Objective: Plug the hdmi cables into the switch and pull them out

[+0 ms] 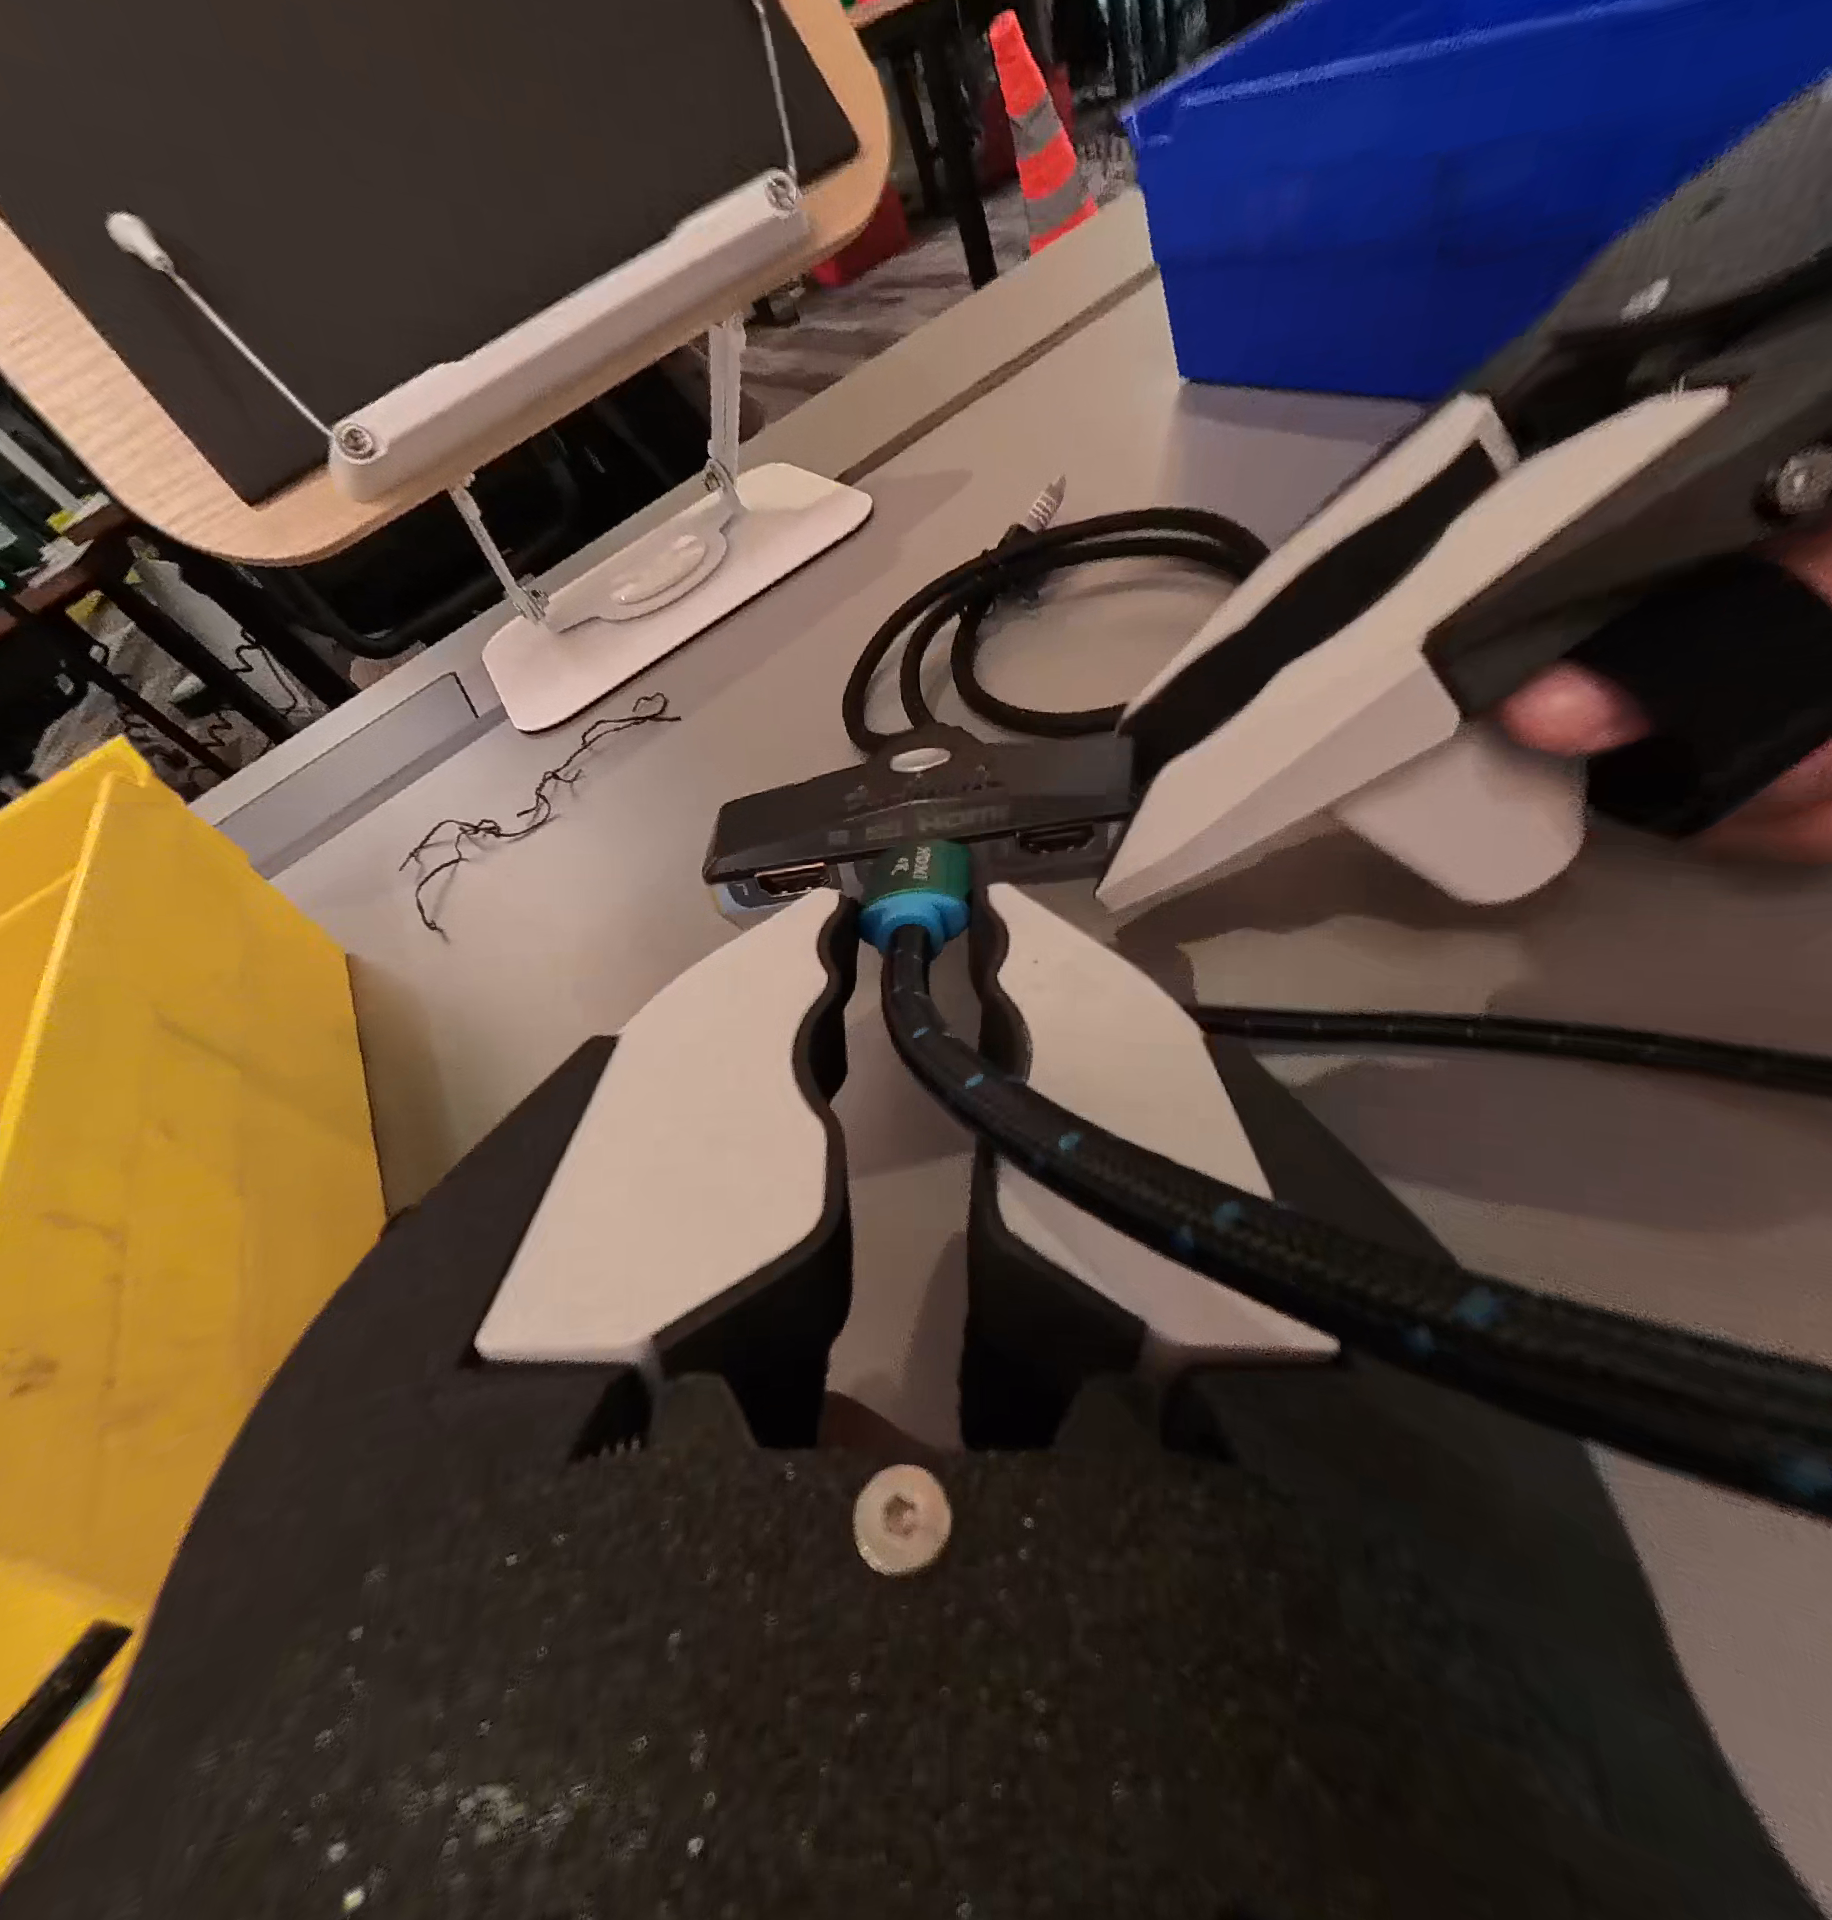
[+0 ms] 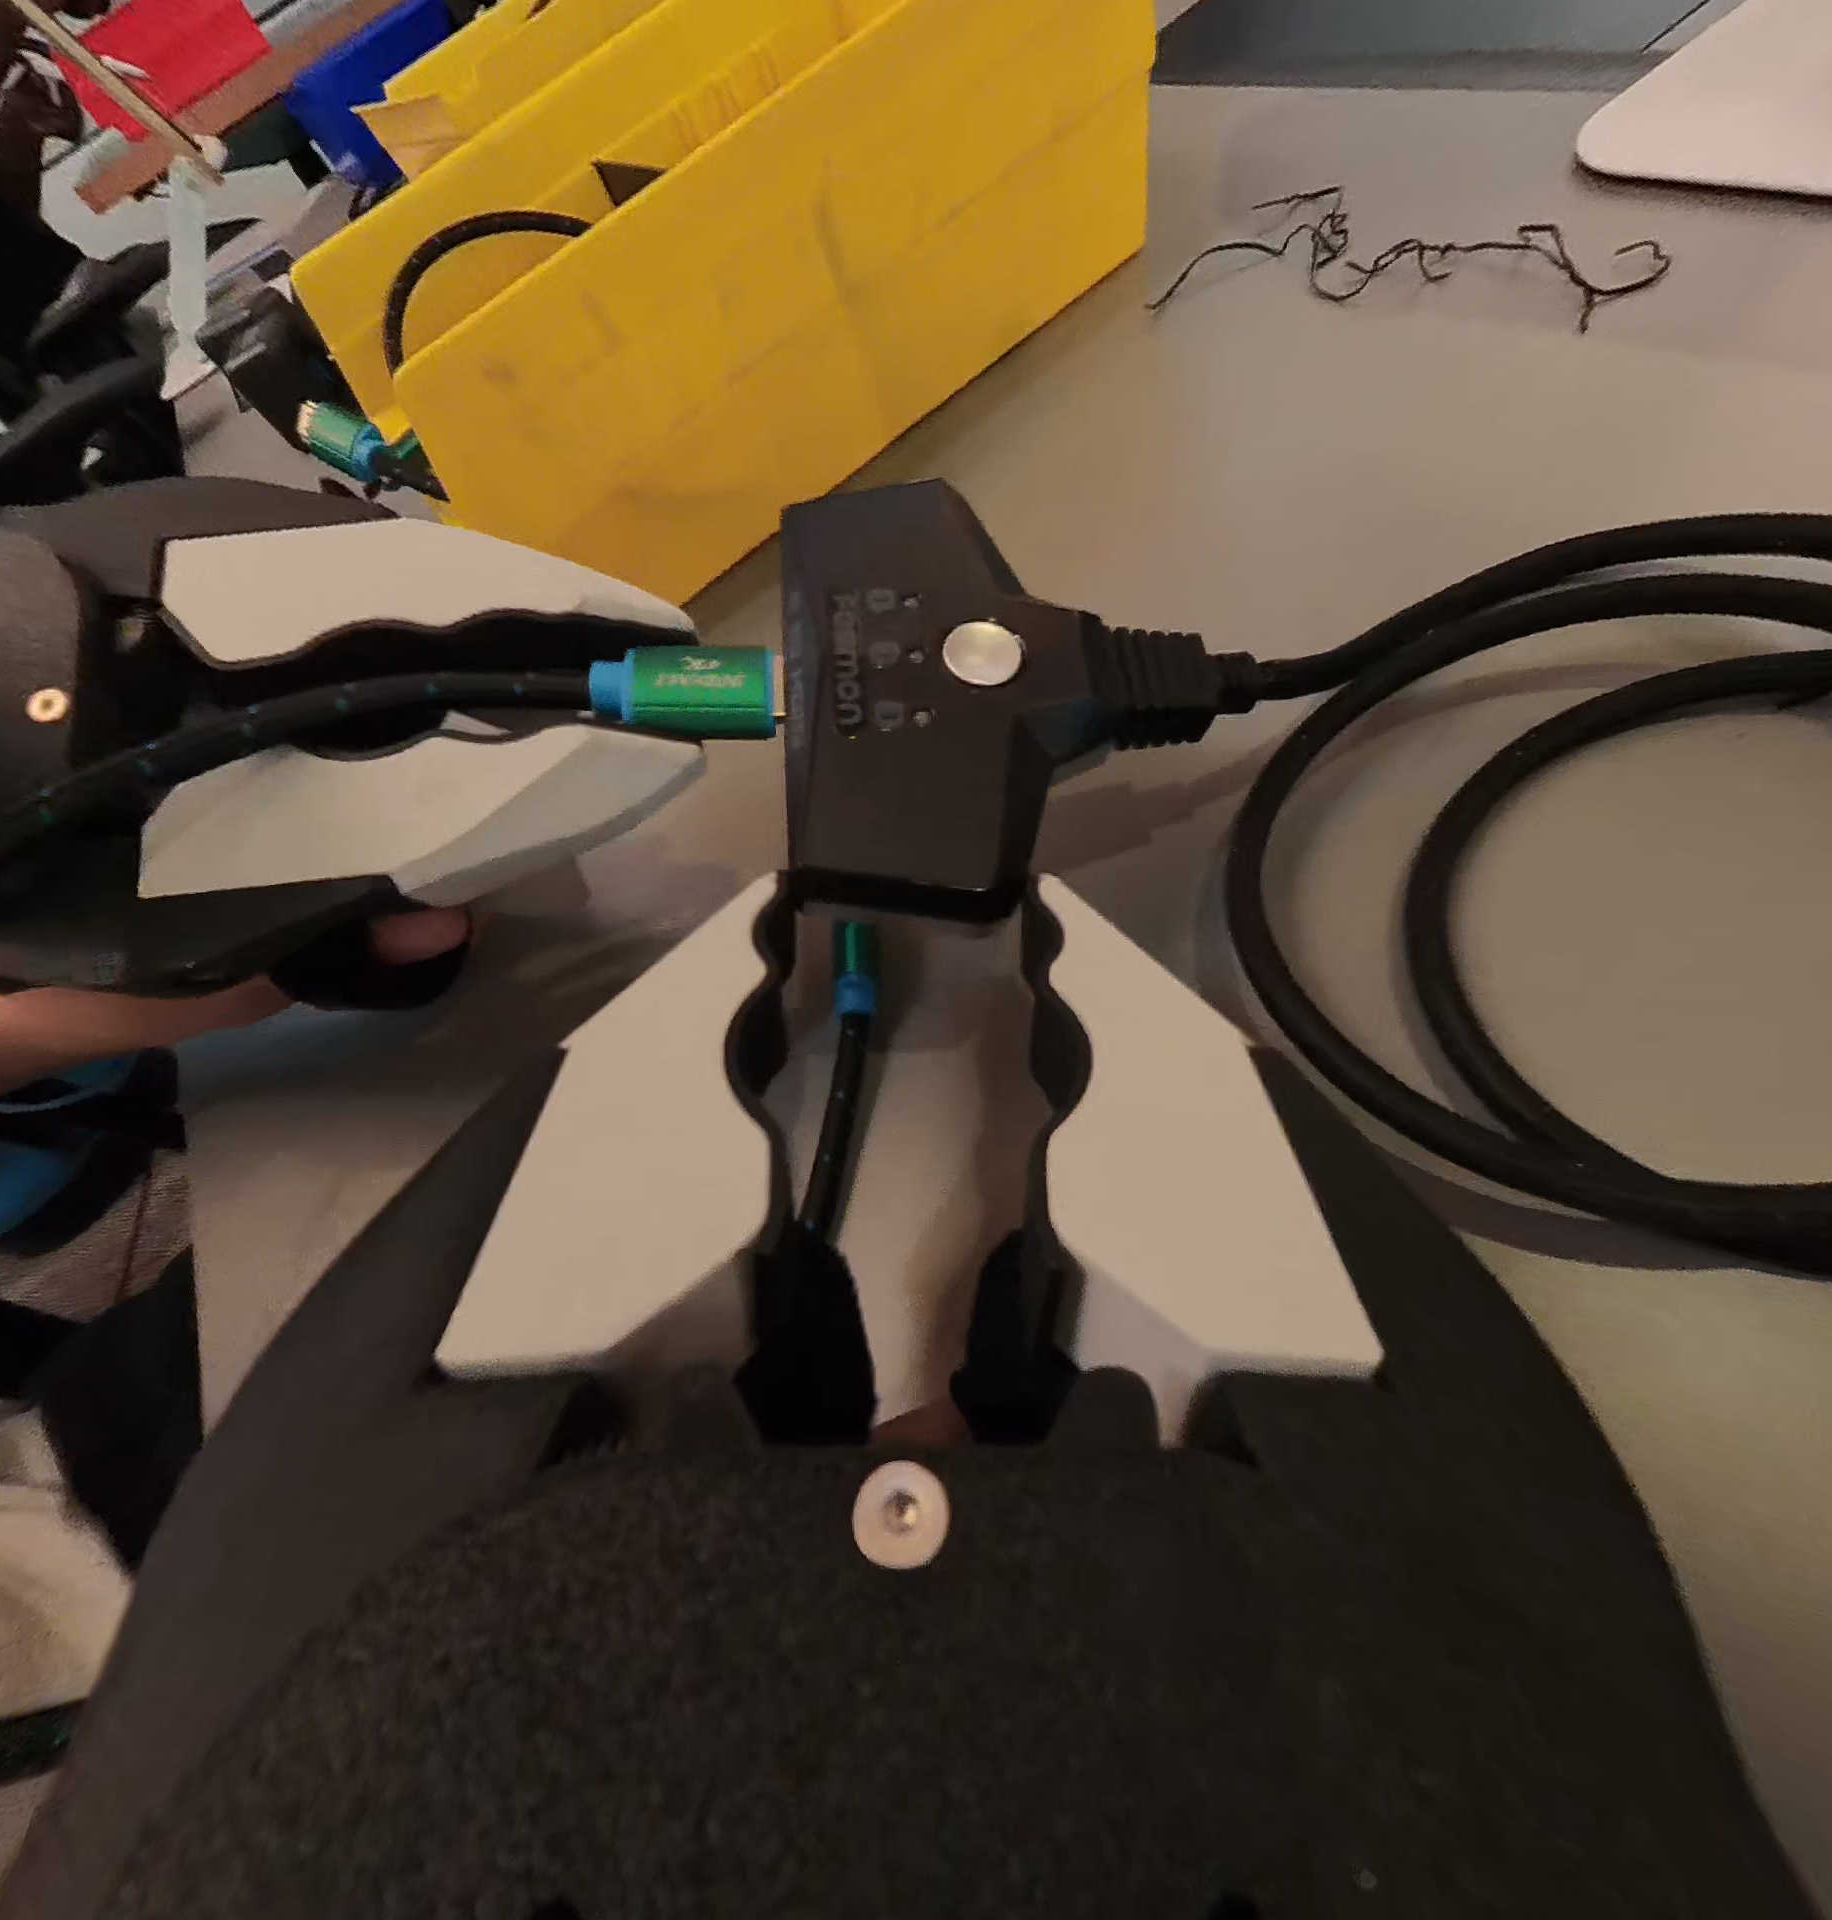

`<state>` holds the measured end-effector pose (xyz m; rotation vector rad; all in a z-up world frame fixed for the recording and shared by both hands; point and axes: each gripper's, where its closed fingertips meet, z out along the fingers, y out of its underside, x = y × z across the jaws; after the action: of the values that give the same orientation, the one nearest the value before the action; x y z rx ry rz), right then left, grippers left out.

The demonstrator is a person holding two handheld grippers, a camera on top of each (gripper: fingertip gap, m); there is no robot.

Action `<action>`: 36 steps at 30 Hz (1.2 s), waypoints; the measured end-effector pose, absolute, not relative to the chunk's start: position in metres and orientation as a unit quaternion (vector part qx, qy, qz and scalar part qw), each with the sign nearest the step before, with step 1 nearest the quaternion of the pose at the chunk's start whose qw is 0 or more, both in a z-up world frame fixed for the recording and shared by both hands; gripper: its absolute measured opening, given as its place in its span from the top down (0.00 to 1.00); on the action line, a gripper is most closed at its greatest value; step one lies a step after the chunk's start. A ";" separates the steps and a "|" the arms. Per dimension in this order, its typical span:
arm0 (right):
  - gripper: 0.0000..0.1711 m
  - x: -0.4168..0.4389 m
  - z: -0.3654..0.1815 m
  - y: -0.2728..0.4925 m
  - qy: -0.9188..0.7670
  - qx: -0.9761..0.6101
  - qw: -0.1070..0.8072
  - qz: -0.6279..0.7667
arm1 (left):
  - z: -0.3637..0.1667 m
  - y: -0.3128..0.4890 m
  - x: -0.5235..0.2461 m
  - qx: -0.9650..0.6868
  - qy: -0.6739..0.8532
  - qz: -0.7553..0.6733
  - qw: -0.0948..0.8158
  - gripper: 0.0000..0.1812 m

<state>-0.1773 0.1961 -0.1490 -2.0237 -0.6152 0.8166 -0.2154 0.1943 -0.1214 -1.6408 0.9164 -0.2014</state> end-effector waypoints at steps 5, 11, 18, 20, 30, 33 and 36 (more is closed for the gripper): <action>0.75 -0.162 -0.154 0.205 -0.262 -0.823 0.431 0.262 | -0.152 0.184 -0.226 -0.728 0.453 -0.059 0.512 0.88; 0.75 -0.133 -0.175 0.211 -0.319 -0.835 0.415 0.172 | -0.116 0.186 -0.266 -0.750 0.401 -0.152 0.503 0.81; 0.66 -0.132 -0.183 0.196 -0.331 -0.847 0.364 0.203 | -0.102 0.186 -0.404 -0.791 0.516 -0.011 0.328 0.80; 0.66 -0.127 -0.176 0.197 -0.328 -0.842 0.378 0.203 | -0.106 0.196 -0.424 -0.783 0.535 0.044 0.315 0.80; 0.66 -0.124 -0.155 0.199 -0.308 -0.834 0.411 0.203 | -0.126 0.219 -0.428 -0.757 0.581 0.101 0.281 0.96; 0.66 -0.124 -0.155 0.198 -0.298 -0.834 0.410 0.217 | -0.096 0.227 -0.422 -0.742 0.558 0.088 0.362 0.96; 0.67 -0.126 -0.152 0.199 -0.283 -0.834 0.409 0.237 | -0.061 0.238 -0.420 -0.734 0.507 0.051 0.450 0.97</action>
<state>-0.1257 0.1986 -0.1520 -2.1014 -0.7130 0.5979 -0.4201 0.2379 -0.0606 -1.8147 1.2533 0.1259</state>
